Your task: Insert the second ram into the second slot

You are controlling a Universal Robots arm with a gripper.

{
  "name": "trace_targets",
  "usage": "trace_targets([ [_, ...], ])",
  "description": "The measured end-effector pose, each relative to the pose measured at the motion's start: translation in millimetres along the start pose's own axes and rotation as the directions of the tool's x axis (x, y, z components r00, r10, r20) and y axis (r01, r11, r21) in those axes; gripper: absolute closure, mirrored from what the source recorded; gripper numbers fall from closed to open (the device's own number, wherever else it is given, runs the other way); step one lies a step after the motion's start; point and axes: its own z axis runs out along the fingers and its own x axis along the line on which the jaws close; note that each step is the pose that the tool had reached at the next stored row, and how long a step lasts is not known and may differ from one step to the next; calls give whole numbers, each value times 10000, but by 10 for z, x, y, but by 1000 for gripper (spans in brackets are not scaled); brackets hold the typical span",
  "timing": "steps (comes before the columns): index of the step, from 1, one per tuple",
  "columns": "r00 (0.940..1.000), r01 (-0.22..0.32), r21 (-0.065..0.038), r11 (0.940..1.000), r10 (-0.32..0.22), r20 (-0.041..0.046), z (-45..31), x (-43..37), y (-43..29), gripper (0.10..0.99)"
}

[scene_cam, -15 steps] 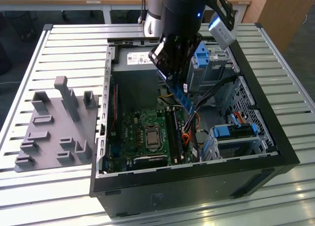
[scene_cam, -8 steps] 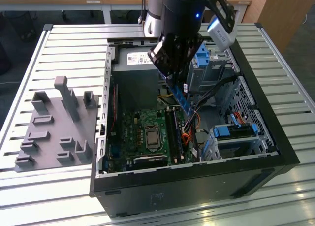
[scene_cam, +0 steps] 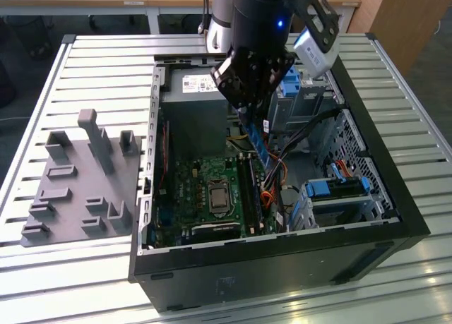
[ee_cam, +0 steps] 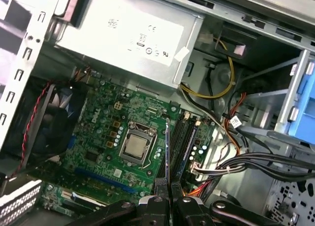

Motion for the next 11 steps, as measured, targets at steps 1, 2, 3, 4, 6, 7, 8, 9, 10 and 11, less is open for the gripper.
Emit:
trace_targets([
  [1, 9999, -173, 1, 9999, 173, 4, 1, 0, 0, 949],
  [2, 9994, -351, 3, 9994, 351, 7, 2, 0, 0, 949],
  [3, 9986, -529, 5, 9986, 529, 11, 3, 0, 0, 949],
  [4, 9975, -709, 6, 9975, 709, 14, 4, 0, 0, 949],
  [6, 9943, -1061, 9, 9944, 1061, 22, 6, 0, 0, 949],
  [7, 9923, -1239, 11, 9923, 1239, 26, 7, 0, 0, 949],
  [8, 9898, -1424, 13, 9898, 1424, 29, 8, 0, 0, 949],
  [9, 9871, -1601, 16, 9871, 1601, 33, 9, 0, 0, 949],
  [10, 9841, -1775, 17, 9841, 1775, 37, 10, 0, 0, 949],
  [11, 9807, -1956, 19, 9807, 1956, 40, 12, 0, 0, 949],
])
